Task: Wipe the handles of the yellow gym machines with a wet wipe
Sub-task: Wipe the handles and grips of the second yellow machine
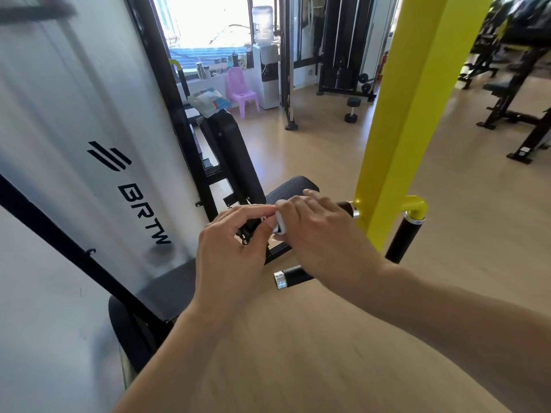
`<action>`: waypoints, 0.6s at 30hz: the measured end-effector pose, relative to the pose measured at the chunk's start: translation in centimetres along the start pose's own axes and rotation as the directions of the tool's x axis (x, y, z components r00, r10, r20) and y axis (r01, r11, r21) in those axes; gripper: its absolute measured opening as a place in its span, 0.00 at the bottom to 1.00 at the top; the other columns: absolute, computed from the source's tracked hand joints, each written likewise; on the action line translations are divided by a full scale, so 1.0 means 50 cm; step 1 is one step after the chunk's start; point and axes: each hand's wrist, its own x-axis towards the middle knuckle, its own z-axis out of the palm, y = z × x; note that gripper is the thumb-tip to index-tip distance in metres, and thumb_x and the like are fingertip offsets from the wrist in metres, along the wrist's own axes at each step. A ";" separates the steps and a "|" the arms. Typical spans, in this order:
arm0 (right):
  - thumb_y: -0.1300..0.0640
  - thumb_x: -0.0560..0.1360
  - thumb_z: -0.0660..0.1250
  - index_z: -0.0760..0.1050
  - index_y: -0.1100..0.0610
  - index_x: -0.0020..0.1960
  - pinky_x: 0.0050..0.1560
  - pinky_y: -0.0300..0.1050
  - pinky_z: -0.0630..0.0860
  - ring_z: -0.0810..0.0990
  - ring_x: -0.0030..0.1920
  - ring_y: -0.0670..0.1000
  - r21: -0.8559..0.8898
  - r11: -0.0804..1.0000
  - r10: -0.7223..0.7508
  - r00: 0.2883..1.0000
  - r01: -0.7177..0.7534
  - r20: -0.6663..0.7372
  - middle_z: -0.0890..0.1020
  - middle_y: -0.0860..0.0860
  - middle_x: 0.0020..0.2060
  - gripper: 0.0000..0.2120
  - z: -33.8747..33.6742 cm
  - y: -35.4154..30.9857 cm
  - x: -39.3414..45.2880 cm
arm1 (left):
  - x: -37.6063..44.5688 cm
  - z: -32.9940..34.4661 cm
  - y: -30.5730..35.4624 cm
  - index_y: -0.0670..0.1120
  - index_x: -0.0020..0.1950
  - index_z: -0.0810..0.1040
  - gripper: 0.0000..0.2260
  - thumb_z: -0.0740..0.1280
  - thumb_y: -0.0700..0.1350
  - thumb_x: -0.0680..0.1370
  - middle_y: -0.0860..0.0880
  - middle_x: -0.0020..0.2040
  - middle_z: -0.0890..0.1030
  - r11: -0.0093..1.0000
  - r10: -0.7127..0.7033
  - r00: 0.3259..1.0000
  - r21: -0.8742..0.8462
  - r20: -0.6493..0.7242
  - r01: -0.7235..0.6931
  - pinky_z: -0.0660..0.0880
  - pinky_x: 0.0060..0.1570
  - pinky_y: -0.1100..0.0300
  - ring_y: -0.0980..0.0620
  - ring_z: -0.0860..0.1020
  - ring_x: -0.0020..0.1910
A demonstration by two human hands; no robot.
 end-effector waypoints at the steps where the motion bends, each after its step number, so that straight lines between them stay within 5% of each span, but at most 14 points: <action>1: 0.55 0.81 0.61 0.74 0.63 0.61 0.69 0.56 0.71 0.83 0.53 0.60 0.014 1.000 -0.011 1.000 0.011 0.002 0.83 0.59 0.51 0.14 0.000 -0.005 0.002 | 0.000 -0.002 0.000 0.59 0.51 0.85 0.09 0.73 0.45 0.77 0.64 0.48 0.84 1.000 -0.001 1.000 0.008 0.000 0.001 0.69 0.52 0.76 0.62 0.81 0.54; 8: 0.65 0.76 0.44 0.74 0.69 0.53 0.74 0.60 0.65 0.82 0.56 0.67 -0.306 0.946 0.155 0.979 -0.110 0.128 0.82 0.70 0.47 0.21 -0.026 0.082 -0.045 | 0.002 0.007 -0.001 0.58 0.51 0.86 0.06 0.73 0.49 0.76 0.65 0.49 0.84 0.999 -0.019 1.000 0.051 0.000 0.019 0.66 0.53 0.80 0.63 0.80 0.56; 11: 0.64 0.78 0.45 0.79 0.70 0.55 0.73 0.59 0.67 0.84 0.55 0.64 -0.320 0.944 0.119 0.989 -0.084 0.092 0.84 0.68 0.50 0.24 -0.030 0.085 -0.046 | -0.006 0.010 -0.003 0.58 0.52 0.86 0.06 0.72 0.50 0.77 0.66 0.50 0.83 0.998 0.002 1.000 0.058 -0.028 -0.001 0.68 0.56 0.77 0.64 0.79 0.56; 15: 0.66 0.71 0.66 0.85 0.61 0.54 0.70 0.49 0.71 0.87 0.50 0.52 0.021 1.000 0.020 0.984 -0.017 -0.178 0.88 0.56 0.49 0.15 -0.056 0.121 -0.097 | -0.027 0.024 -0.009 0.58 0.57 0.83 0.09 0.66 0.54 0.80 0.71 0.55 0.78 0.994 0.034 0.992 0.108 -0.122 -0.021 0.73 0.67 0.52 0.65 0.76 0.62; 18: 0.60 0.75 0.69 0.86 0.49 0.54 0.62 0.37 0.73 0.84 0.45 0.42 0.335 0.927 0.208 0.974 -0.169 -0.085 0.88 0.44 0.44 0.12 -0.054 0.102 -0.182 | -0.043 0.052 -0.005 0.52 0.63 0.81 0.12 0.66 0.47 0.81 0.63 0.63 0.78 0.988 0.113 0.977 0.122 -0.181 -0.091 0.68 0.72 0.47 0.56 0.73 0.70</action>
